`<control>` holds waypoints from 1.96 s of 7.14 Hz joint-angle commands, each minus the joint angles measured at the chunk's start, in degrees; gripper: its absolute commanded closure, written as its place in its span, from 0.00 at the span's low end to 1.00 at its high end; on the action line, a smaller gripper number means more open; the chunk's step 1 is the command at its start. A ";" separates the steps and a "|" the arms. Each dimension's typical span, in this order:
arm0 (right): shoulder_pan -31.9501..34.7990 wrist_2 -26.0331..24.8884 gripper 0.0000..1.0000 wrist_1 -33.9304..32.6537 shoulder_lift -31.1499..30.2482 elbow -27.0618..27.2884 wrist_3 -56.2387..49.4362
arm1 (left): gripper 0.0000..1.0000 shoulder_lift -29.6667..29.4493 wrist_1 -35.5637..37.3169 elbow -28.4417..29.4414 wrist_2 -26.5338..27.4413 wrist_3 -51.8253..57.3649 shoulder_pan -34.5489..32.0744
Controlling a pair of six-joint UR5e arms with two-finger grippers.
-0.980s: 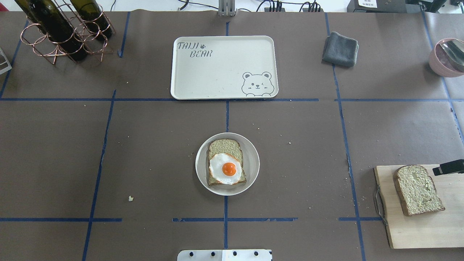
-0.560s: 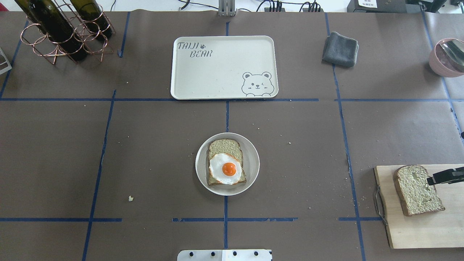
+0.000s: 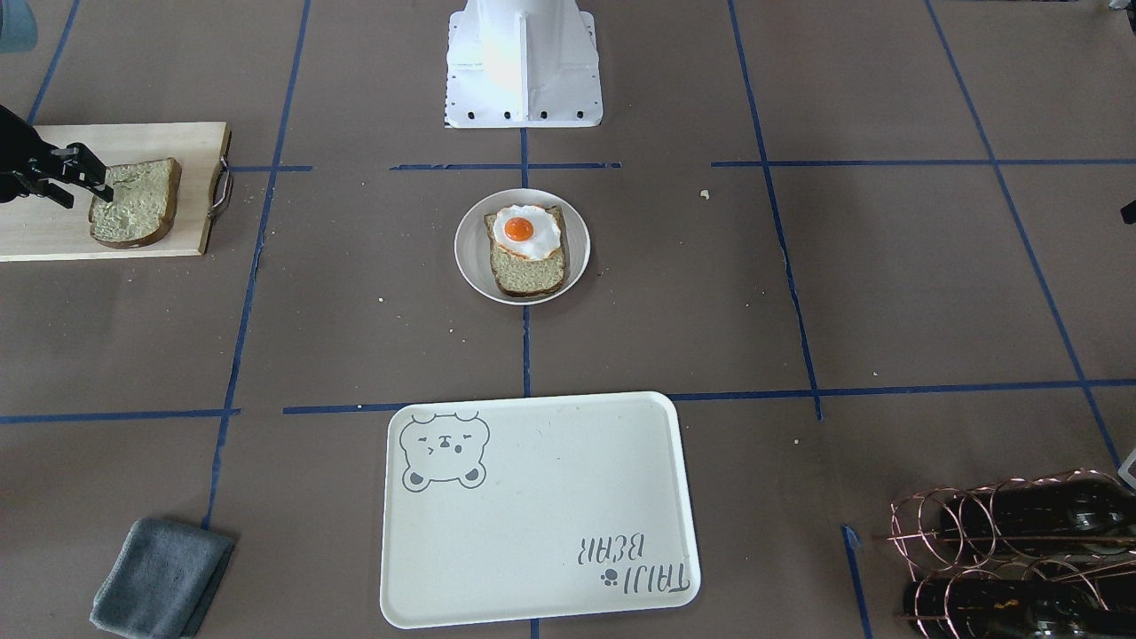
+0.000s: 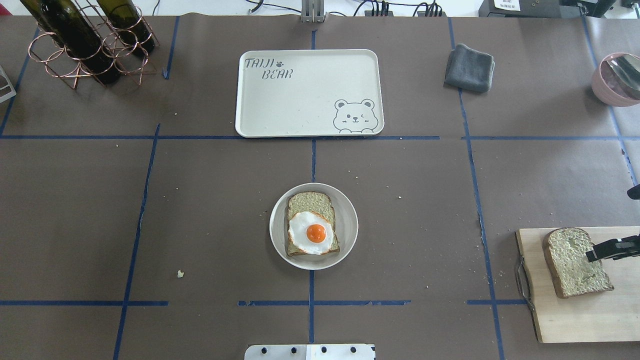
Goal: Make sandwich and place on tray
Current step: 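Lower the right gripper to the bread slice on the cutting board and grasp it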
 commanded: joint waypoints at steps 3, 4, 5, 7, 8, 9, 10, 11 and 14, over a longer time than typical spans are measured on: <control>-0.77 -0.02 0.39 0.01 0.21 -0.68 0.10 | 0.00 0.00 -0.09 0.00 0.11 0.09 0.03; -0.95 -0.02 0.39 0.01 0.56 -0.86 0.10 | 0.00 0.00 -0.09 0.00 0.28 0.09 0.03; -1.21 -0.02 0.41 0.01 1.08 -1.47 0.27 | 0.00 0.00 -0.09 0.00 0.29 0.09 0.03; -1.21 -0.02 0.74 0.01 1.09 -1.56 0.36 | 0.00 0.00 -0.09 0.00 0.37 0.18 0.03; -1.21 0.07 1.00 0.01 1.09 -1.39 0.36 | 0.00 0.00 -0.09 -0.08 0.29 0.18 0.03; -1.21 0.07 1.00 0.01 1.09 -1.47 0.36 | 0.00 0.00 -0.09 -0.08 0.29 0.18 0.03; -1.21 0.07 1.00 0.01 1.09 -1.39 0.53 | 0.00 0.00 0.00 -0.26 0.37 0.09 -0.06; -1.04 0.51 1.00 0.80 1.00 -0.60 0.97 | 0.00 0.09 -0.09 -0.35 0.37 0.09 -0.06; -0.34 3.92 1.00 6.77 -0.58 1.24 3.96 | 0.00 0.09 0.00 -0.70 0.37 0.09 -0.06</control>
